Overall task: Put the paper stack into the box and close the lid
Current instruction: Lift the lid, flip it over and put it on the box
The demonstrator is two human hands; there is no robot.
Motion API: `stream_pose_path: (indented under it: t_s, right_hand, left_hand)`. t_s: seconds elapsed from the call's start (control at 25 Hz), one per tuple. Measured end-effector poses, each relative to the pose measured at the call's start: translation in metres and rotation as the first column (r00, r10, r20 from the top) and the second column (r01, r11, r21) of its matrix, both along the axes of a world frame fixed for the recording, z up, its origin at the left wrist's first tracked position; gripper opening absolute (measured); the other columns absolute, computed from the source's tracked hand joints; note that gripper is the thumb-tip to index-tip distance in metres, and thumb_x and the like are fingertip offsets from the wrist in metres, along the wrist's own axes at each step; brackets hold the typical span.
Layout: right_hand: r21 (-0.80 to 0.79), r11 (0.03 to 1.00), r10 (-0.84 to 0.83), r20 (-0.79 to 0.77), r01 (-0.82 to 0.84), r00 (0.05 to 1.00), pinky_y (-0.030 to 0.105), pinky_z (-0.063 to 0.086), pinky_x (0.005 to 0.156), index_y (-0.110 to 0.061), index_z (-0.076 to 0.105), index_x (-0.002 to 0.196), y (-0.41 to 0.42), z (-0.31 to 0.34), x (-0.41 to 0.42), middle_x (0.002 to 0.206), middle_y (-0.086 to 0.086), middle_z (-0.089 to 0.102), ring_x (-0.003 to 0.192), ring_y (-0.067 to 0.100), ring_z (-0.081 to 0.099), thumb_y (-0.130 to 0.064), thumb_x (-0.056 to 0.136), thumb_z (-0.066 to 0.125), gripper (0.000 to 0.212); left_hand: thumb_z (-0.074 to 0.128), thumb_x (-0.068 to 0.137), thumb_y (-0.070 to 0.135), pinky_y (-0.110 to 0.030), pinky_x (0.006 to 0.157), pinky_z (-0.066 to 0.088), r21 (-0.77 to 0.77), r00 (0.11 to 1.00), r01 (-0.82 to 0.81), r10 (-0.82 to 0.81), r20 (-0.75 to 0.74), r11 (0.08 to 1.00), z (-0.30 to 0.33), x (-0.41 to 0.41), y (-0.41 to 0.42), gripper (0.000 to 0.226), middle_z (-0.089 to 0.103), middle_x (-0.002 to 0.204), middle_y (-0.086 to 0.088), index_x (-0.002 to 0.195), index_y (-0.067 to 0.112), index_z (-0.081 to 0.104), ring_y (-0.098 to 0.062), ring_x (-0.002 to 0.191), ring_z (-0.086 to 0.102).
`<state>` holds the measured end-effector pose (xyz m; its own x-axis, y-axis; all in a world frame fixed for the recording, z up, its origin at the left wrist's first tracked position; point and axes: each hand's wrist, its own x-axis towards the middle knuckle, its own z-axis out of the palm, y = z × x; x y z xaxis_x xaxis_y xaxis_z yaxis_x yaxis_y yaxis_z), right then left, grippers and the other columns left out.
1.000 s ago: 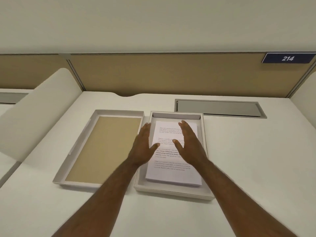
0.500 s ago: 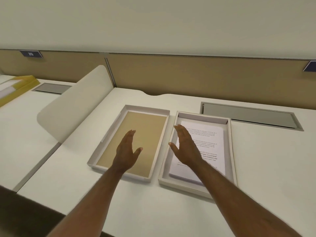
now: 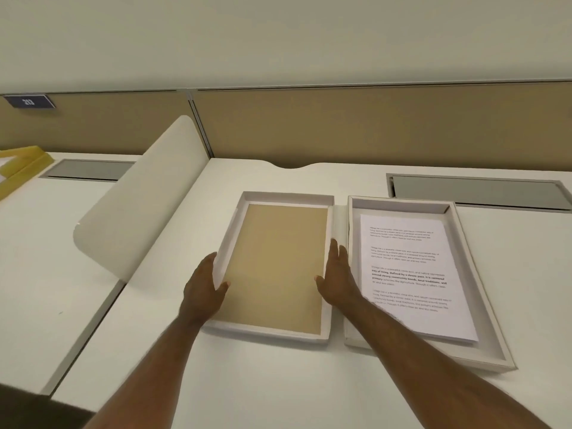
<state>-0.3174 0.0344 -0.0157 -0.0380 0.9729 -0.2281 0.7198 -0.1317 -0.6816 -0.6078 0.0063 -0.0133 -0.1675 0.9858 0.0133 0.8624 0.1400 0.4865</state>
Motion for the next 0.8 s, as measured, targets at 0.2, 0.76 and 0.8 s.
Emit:
stream_pose_path:
  t_s: [0.2, 0.76, 0.8]
  right_hand:
    - [-0.063, 0.994, -0.092, 0.036, 0.095, 0.995, 0.038, 0.048, 0.095, -0.018, -0.009, 0.153, 0.000, -0.009, -0.016, 0.139, 0.020, 0.041, 0.120, 0.033, 0.052, 0.006, 0.085, 0.048, 0.092]
    - [0.387, 0.848, -0.283, -0.246, 0.362, 0.927, 0.021, 0.030, 0.111, -0.019, 0.041, 0.145, 0.030, 0.063, 0.006, 0.147, 0.004, 0.049, 0.136, 0.019, 0.044, 0.024, 0.077, 0.034, 0.080]
    - [0.427, 0.818, -0.297, -0.260, 0.385, 0.919, 0.018, 0.029, 0.110, -0.018, 0.043, 0.144, 0.035, 0.073, 0.016, 0.146, 0.004, 0.050, 0.135, 0.018, 0.045, 0.024, 0.077, 0.033, 0.079]
  left_hand:
    - [0.061, 0.089, 0.017, -0.039, 0.109, 0.038, -0.231, 0.986, -0.014, 0.052, 0.157, 0.973, -0.024, -0.029, 0.007, 0.070, 0.045, 0.150, -0.009, 0.151, 0.010, 0.028, -0.031, 0.135, 0.047]
    - [0.051, 0.093, -0.001, -0.036, 0.104, 0.043, 0.036, 0.765, -0.194, 0.128, 0.632, 0.980, 0.043, -0.007, 0.049, 0.047, 0.061, 0.135, -0.009, 0.138, 0.013, 0.053, -0.026, 0.124, 0.057]
    - [0.052, 0.093, 0.001, -0.039, 0.102, 0.045, 0.031, 0.681, -0.182, 0.103, 0.725, 0.983, 0.055, 0.002, 0.054, 0.047, 0.062, 0.134, -0.008, 0.138, 0.014, 0.053, -0.027, 0.119, 0.059]
